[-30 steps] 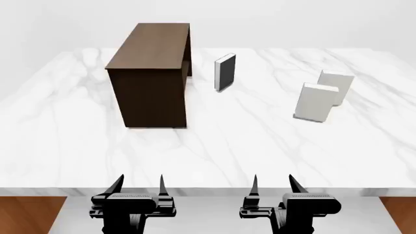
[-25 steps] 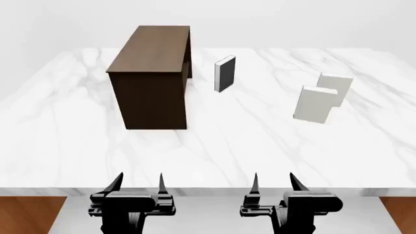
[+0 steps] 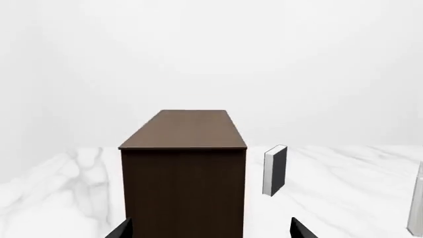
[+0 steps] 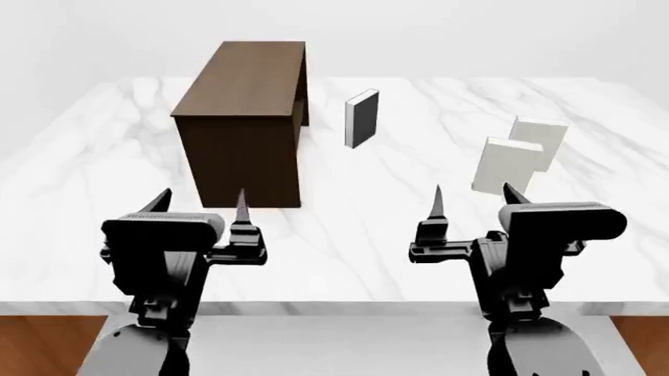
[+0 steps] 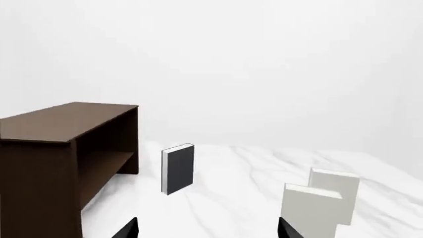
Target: Pick up the book on the right and place it under the cabinet shelf.
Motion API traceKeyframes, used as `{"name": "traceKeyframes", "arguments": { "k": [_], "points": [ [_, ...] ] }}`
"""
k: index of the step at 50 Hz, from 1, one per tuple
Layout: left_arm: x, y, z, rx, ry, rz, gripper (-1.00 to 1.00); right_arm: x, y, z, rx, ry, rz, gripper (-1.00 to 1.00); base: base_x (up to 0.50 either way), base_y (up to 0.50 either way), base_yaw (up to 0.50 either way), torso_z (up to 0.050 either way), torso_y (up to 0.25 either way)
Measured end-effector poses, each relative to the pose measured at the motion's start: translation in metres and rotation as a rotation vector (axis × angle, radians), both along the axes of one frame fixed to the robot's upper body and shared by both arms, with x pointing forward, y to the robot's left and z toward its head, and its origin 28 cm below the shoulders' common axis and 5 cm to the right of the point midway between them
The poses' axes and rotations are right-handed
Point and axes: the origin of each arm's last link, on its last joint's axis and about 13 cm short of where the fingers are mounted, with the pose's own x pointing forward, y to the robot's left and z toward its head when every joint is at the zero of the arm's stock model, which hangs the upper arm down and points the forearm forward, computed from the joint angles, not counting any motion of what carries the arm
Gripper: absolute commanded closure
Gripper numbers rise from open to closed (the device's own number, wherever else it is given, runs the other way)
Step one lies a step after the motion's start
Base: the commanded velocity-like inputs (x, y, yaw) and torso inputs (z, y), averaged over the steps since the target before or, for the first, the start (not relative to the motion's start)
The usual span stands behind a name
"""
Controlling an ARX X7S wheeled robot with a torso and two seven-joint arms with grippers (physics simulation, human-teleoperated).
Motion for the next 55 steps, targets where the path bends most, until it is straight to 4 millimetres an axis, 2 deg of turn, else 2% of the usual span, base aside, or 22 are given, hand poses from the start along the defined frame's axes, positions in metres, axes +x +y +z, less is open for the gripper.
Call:
{"name": "traceKeyframes", "arguments": {
  "k": [13, 24, 39, 55],
  "points": [
    [0.014, 0.004, 0.058, 0.029, -0.066, -0.02, -1.0, 0.015, -0.006, 0.062, -0.038, -0.085, -0.005, -1.0, 0.0, -0.15, 0.0, 0.0, 0.0],
    [0.02, 0.006, 0.088, 0.046, -0.098, -0.035, -1.0, 0.02, -0.014, 0.1, -0.066, -0.146, -0.031, -1.0, 0.0, -0.43, 0.0, 0.0, 0.0],
    [0.019, 0.008, 0.105, 0.062, -0.122, -0.035, -1.0, 0.02, -0.021, 0.122, -0.084, -0.185, -0.053, -1.0, 0.07, -0.44, 0.0, 0.0, 0.0],
    [0.019, 0.009, 0.115, 0.074, -0.142, -0.038, -1.0, 0.019, -0.023, 0.137, -0.091, -0.22, -0.055, -1.0, 0.44, -0.19, 0.0, 0.0, 0.0]
  ]
}}
